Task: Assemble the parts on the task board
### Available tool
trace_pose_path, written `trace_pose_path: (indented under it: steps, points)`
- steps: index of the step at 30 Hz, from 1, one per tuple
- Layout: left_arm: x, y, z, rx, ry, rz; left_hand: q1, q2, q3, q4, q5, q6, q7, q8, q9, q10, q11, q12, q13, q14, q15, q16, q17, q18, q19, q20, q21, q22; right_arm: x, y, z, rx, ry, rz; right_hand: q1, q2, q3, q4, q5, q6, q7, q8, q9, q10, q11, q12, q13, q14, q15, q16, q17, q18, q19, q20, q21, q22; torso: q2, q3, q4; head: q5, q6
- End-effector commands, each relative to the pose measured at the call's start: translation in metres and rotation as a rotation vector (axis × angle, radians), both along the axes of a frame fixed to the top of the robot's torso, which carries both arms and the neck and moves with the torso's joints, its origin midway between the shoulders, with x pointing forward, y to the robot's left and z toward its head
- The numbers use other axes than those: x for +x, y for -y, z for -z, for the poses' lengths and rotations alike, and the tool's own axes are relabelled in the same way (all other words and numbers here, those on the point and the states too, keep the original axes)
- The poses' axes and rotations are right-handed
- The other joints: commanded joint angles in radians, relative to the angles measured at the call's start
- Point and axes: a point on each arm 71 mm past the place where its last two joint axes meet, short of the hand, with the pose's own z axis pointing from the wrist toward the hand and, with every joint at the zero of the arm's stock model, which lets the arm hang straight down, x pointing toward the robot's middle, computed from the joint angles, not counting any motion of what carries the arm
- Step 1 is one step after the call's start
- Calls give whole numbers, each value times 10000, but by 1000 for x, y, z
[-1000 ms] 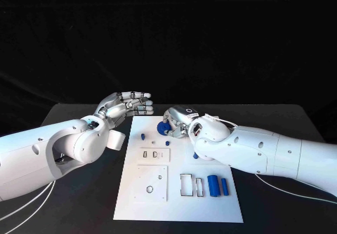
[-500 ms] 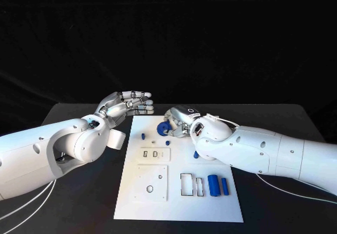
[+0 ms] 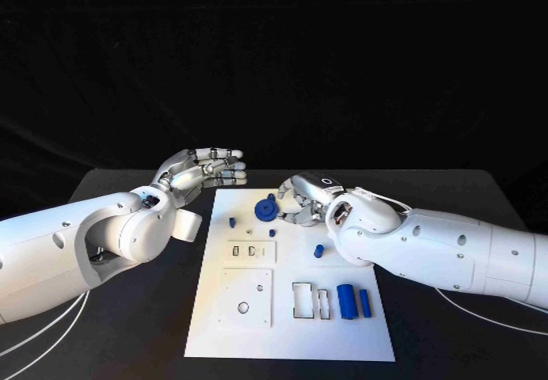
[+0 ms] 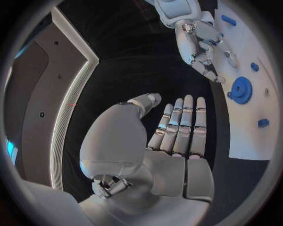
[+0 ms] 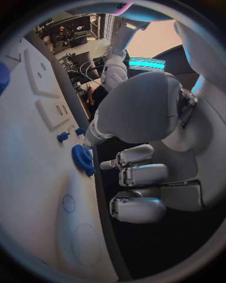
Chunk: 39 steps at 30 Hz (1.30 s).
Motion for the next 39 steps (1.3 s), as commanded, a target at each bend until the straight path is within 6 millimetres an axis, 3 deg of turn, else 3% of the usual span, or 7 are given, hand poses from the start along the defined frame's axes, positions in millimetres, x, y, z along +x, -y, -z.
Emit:
trace_pose_path:
  steps: [1,9,12,14,18,27,39]
  points:
    - [0,0,-1,-103,83,114,-118,-25,58,-10,-48,-85,477,41,17,-43,62,21,-3,-102,9,-45,15,104,-98,-1,-62,-15,-4,11,-8,414,-100,65,34,144,-47,5,62,106,-25,73,-19,87,-16,3,844,1042,25,40,2634,-144,25,20,19,477,-31,11,-52,18,-2]
    - [2,-4,-1,-74,102,2,-118,-25,58,-10,-48,-85,477,41,17,-43,62,21,-3,-102,9,-45,15,104,-98,-1,-62,-15,-9,28,-17,653,-692,64,79,311,67,104,255,-50,13,-54,-151,161,4,49,923,1042,31,40,2634,-169,82,11,90,569,-104,28,-195,66,31]
    - [3,-4,-1,-73,115,-15,-118,-25,58,-10,-48,-85,477,41,17,-43,62,21,-3,-102,9,-45,15,104,-98,-1,-62,-15,-9,23,-16,577,-1070,-73,39,509,232,224,364,-328,97,-263,-349,185,73,61,948,1042,84,40,2634,-172,84,45,86,583,-110,32,-163,75,35]
    - [4,-5,0,-61,110,-43,-118,-25,58,-10,-48,-85,477,41,17,-43,62,21,-3,-102,9,-45,15,104,-98,-1,-62,-15,-9,18,-16,501,-1259,-184,-151,836,435,286,57,-435,149,-392,-518,168,126,41,924,1042,136,40,2634,-168,76,93,70,585,-113,41,-137,67,39]
    - [5,-6,0,-37,102,-103,-126,-22,70,-24,-47,-93,477,49,20,-44,62,24,-2,-109,10,-45,17,106,-105,2,-66,-18,-7,7,-14,291,-1553,-361,-260,1051,677,258,41,-680,111,-613,-730,173,76,42,935,1042,108,40,2634,-166,81,93,73,610,-110,28,-99,53,59]
    - [6,-6,0,-33,96,-107,-129,-22,74,-30,-46,-95,477,52,21,-43,62,25,-2,-114,11,-46,17,107,-108,3,-68,-19,0,-16,-7,-269,-2056,-549,-179,1081,929,102,34,-1289,98,-881,-1143,212,15,73,992,1042,52,40,2634,-172,101,44,91,652,-90,28,-99,55,26]
    - [6,-6,0,-23,88,-125,-132,-21,79,-36,-45,-96,476,56,22,-43,62,26,-2,-119,12,-47,17,107,-112,4,-70,-21,10,-34,4,-730,-2237,-436,-134,1041,1039,1,137,-1439,101,-968,-1268,201,-19,65,985,1042,27,40,2634,-165,88,22,66,640,-102,33,-91,33,-28]
